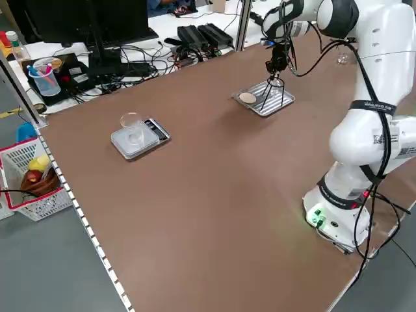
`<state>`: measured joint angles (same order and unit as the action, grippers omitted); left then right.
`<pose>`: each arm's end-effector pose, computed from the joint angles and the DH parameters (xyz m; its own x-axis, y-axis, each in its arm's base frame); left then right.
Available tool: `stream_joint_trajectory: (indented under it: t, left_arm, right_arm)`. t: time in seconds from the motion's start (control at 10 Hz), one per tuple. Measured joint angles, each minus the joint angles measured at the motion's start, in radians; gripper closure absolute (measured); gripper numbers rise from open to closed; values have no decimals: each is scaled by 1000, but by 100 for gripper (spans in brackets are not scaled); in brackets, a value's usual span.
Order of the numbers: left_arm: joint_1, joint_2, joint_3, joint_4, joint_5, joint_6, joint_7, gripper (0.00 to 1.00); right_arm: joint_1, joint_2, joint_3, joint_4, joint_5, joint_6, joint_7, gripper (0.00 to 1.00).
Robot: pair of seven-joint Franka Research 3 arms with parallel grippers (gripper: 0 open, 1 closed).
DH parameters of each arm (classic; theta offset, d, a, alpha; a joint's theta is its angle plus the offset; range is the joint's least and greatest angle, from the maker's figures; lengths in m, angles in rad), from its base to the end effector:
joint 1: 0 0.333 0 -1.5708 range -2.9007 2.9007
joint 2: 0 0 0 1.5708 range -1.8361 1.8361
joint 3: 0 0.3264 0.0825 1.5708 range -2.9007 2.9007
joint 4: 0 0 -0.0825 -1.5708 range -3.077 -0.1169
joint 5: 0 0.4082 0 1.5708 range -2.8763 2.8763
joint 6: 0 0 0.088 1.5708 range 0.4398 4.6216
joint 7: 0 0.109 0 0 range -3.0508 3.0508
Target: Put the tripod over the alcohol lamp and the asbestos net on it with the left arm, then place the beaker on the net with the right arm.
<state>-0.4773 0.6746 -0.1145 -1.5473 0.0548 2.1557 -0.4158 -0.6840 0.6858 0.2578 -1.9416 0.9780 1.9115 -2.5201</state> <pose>0.6084 -0.3922 0.2425 0.9807 -0.1836 -0.0673 -0.1839 -0.9829 0.0006 0.5499 -0.1786 0.1166 0.0996 0.4102 0.9065 0.9841 -0.1754 -0.0288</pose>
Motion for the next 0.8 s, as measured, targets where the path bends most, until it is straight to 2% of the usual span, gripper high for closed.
stream_joint_trajectory:
  t: [0.6,0.8]
  left_arm:
    - [5,-28,0,12,0,-20,-3,74]
    - [3,-45,-1,49,0,-60,-43,74]
  right_arm:
    - [1,45,13,22,2,5,-30,0]
    - [1,52,14,25,2,5,-40,0]
